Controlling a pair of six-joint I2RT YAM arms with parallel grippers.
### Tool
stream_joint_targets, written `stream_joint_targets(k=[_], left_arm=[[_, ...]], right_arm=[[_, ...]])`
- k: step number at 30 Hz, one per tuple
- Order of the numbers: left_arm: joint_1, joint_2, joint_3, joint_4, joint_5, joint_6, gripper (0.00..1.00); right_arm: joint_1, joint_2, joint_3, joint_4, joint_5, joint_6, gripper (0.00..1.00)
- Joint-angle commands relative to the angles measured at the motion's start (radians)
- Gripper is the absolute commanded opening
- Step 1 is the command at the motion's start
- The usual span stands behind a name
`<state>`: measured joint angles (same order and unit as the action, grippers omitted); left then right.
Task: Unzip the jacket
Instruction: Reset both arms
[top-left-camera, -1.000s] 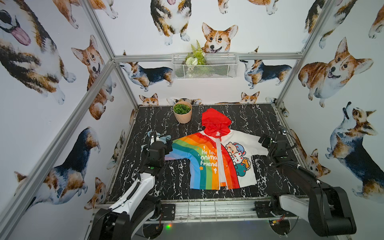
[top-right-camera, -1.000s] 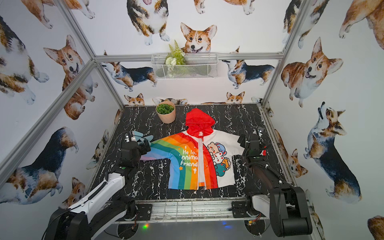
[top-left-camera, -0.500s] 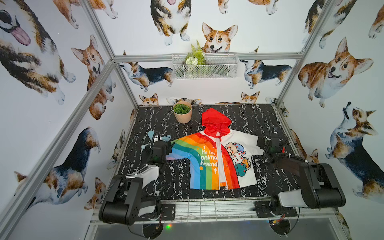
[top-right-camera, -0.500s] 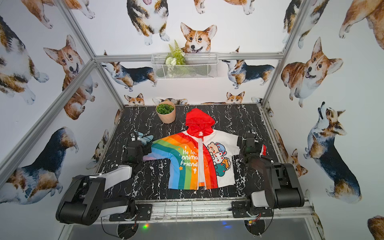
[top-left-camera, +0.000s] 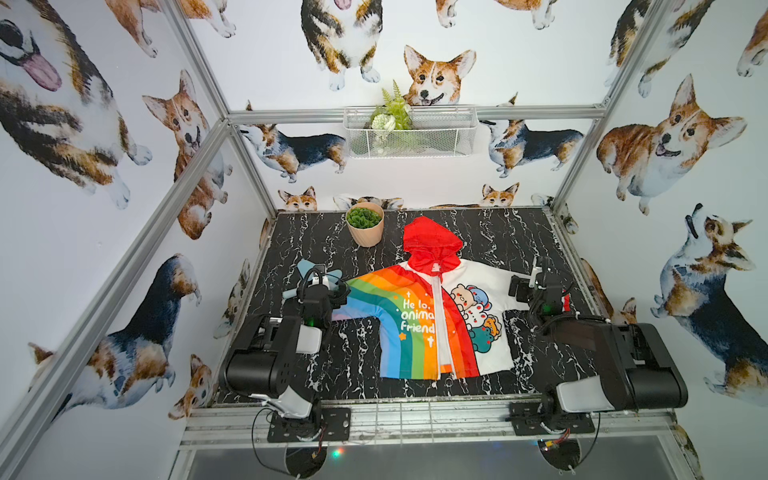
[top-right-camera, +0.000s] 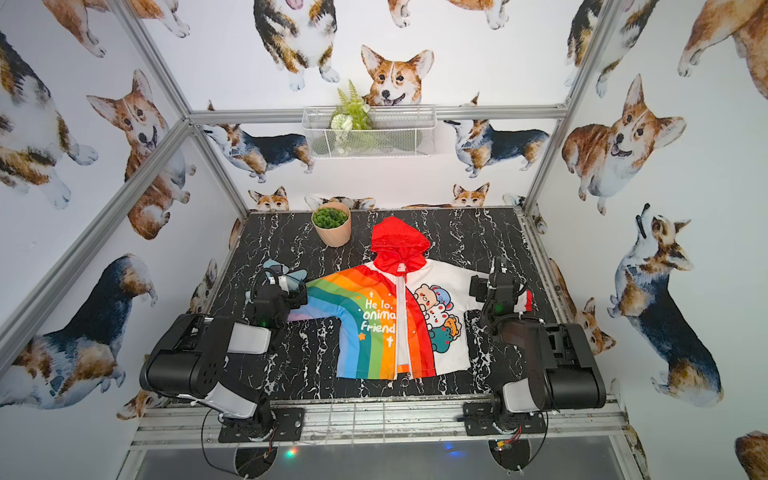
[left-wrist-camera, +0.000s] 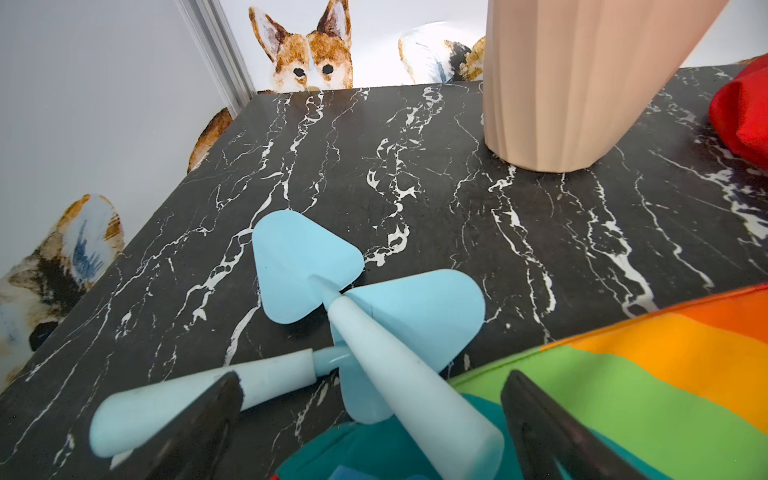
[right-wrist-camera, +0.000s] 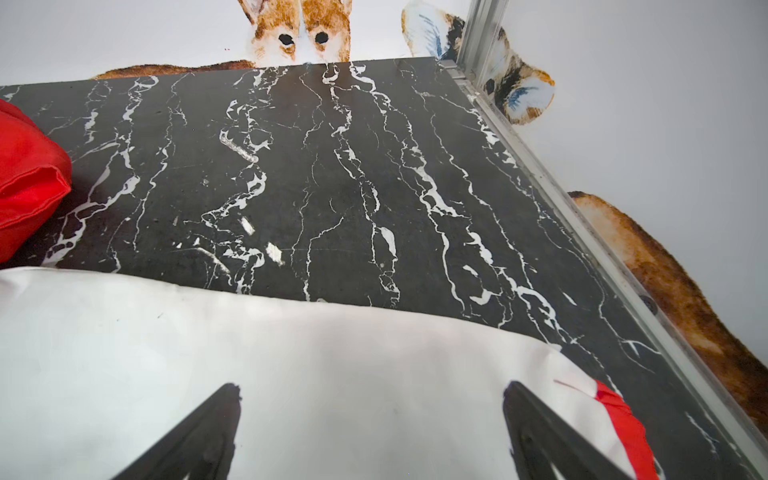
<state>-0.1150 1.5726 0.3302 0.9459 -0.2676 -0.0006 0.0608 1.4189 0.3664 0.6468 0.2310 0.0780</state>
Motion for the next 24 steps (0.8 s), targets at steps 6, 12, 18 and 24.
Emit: stream_joint_targets(k=[6, 12, 18, 24], left_arm=[[0.006, 0.001, 0.04, 0.012, -0.034, -0.005, 1.0], [0.005, 0.001, 0.041, 0.011, -0.034, -0.004, 1.0], [0.006, 0.005, 0.054, -0.009, -0.03, -0.006, 1.0], [0.011, 0.0, 0.023, 0.043, 0.016, 0.005, 1.0]], right_arm=[[0.001, 0.036, -0.06, 0.234, -0.041, -0.026, 0.99], [0.001, 0.048, -0.065, 0.26, -0.035, -0.023, 0.99], [0.001, 0.043, -0.064, 0.252, -0.035, -0.023, 0.99], [0.002, 0.045, -0.062, 0.251, -0.034, -0.023, 0.99]])
